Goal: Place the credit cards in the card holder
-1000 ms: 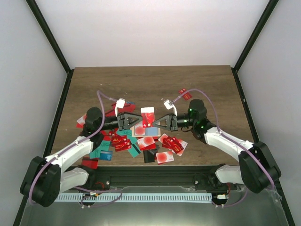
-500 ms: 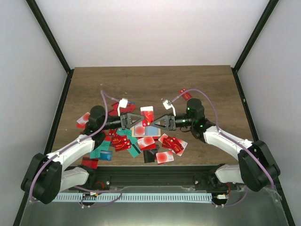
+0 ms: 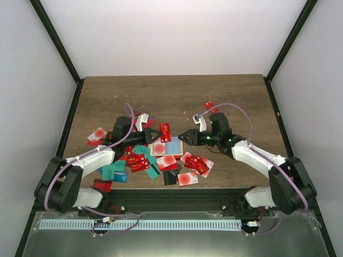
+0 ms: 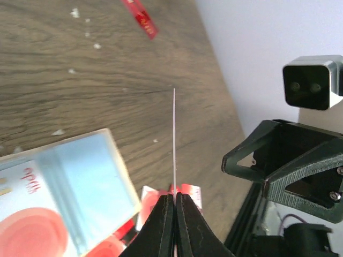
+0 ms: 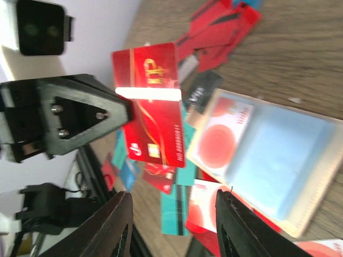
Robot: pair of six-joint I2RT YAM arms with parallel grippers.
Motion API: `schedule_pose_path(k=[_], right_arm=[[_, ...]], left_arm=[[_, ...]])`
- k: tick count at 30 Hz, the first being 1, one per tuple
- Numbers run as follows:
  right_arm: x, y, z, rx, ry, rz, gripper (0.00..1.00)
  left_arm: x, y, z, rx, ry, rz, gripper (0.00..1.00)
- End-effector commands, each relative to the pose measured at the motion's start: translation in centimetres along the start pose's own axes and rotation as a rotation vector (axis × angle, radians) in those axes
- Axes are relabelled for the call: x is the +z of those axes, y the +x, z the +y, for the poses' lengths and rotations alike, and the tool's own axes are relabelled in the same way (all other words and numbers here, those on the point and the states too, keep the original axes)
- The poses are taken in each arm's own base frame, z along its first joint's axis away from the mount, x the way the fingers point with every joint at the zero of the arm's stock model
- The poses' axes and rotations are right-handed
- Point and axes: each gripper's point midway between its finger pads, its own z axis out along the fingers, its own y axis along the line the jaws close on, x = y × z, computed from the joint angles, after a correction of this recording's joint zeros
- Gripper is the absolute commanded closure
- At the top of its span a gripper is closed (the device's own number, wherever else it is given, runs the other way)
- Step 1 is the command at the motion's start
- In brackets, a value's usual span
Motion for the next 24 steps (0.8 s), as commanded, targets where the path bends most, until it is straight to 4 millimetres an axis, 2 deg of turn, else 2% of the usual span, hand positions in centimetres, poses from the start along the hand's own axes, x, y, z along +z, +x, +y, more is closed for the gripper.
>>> schedule_pose_path(k=[1, 13, 24], right_arm=[[0.6, -0.5, -3.3, 0.024, 0.147, -0.002, 0.56], [3.2, 1.2, -7.1, 0.089, 0.195, 0.074, 0.56], [4.3, 2.3, -8.8, 0.131, 0.214, 0.109, 0.56]], left_arm=[[0.5, -0.5, 2.5, 0.007, -0.111, -0.007, 0.96], [2.0, 1.6, 5.8, -0.058, -0.164, 0.065, 0.96], [2.3, 2.4, 7.4, -0.075, -0.216, 0.089, 0.96]])
